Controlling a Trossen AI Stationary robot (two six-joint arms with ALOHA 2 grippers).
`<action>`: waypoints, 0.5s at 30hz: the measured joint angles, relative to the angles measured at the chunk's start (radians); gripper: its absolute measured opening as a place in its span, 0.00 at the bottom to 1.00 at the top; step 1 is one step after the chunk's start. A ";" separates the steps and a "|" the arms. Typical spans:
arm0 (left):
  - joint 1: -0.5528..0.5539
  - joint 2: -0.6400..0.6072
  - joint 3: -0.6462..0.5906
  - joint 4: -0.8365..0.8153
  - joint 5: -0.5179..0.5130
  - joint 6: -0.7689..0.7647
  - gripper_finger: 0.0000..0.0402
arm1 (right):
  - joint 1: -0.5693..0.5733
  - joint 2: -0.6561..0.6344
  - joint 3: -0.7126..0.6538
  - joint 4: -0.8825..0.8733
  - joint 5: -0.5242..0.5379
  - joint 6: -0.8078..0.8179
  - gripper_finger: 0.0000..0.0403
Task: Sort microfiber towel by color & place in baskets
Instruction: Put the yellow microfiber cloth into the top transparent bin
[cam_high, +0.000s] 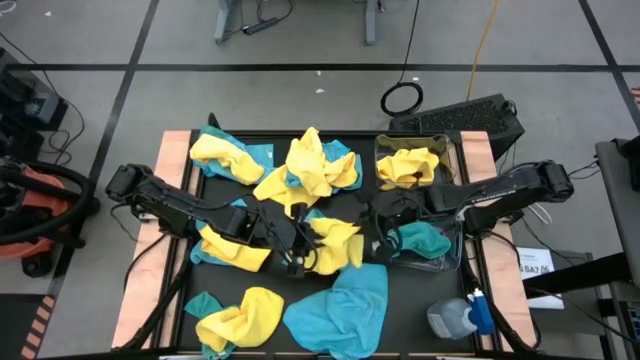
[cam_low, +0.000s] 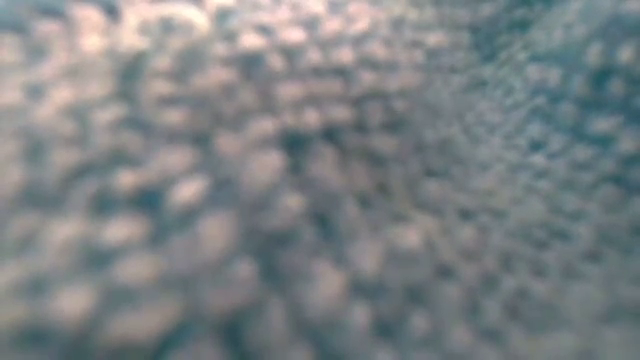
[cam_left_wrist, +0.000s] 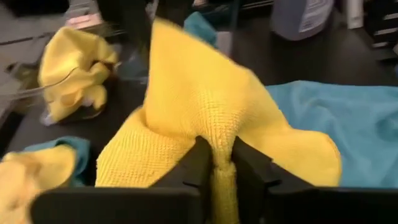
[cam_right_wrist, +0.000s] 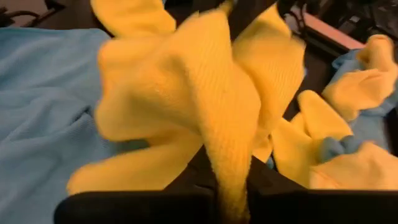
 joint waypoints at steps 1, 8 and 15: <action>-0.004 0.000 0.000 -0.004 -0.020 0.000 0.23 | 0.000 -0.014 0.000 -0.001 0.002 -0.001 0.01; -0.031 0.000 0.000 -0.015 -0.129 -0.024 0.61 | -0.001 -0.128 0.000 -0.008 0.052 -0.019 0.01; -0.030 0.000 0.000 -0.024 -0.129 -0.049 0.78 | -0.024 -0.238 0.001 -0.033 0.139 -0.029 0.00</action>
